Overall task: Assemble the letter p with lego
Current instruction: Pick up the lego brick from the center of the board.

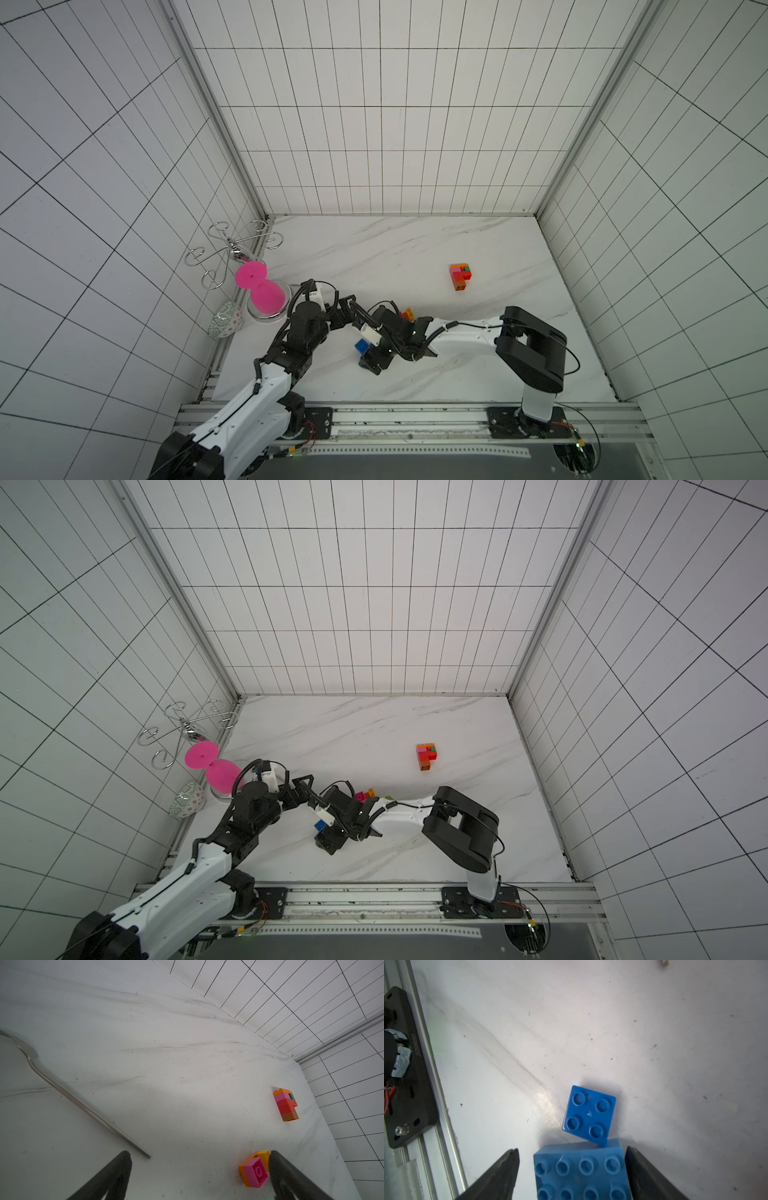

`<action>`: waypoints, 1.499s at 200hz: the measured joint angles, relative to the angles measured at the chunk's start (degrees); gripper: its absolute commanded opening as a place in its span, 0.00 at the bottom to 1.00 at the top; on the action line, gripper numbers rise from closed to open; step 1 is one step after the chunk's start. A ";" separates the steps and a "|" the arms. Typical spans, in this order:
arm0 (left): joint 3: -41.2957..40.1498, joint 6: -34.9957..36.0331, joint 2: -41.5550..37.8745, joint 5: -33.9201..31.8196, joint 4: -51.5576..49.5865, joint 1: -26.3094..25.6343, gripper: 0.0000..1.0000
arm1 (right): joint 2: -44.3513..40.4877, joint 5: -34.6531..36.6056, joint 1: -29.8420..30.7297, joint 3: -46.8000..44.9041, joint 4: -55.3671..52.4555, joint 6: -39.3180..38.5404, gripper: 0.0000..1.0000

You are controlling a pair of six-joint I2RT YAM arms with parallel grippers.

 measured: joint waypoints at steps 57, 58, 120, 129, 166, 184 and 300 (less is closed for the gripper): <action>0.00 -0.02 0.00 0.59 0.31 -0.02 0.98 | -1.07 1.07 0.81 -1.42 -0.35 -0.07 0.69; 0.00 -0.02 0.00 0.59 0.31 -0.02 0.98 | -1.14 1.14 0.85 -1.53 -0.33 -0.26 0.68; -0.31 -0.09 -2.89 -0.33 -0.42 -0.02 0.98 | -2.27 7.34 3.15 -2.82 -0.17 -0.57 0.71; -0.31 -0.13 -3.23 -0.52 -0.52 0.02 0.98 | -2.25 8.24 3.45 -2.82 -0.22 -0.63 0.68; -0.33 -0.33 -3.21 -0.81 -0.61 0.26 0.98 | -2.71 10.51 3.76 -3.52 0.44 -0.44 0.45; -0.33 -0.44 -3.08 -0.74 -0.61 0.28 0.98 | -4.50 11.08 3.76 -5.25 0.37 -0.09 0.41; -0.61 3.34 -1.31 7.93 5.86 -11.19 0.97 | -39.71 -5.88 -15.52 -21.22 1.55 18.75 0.35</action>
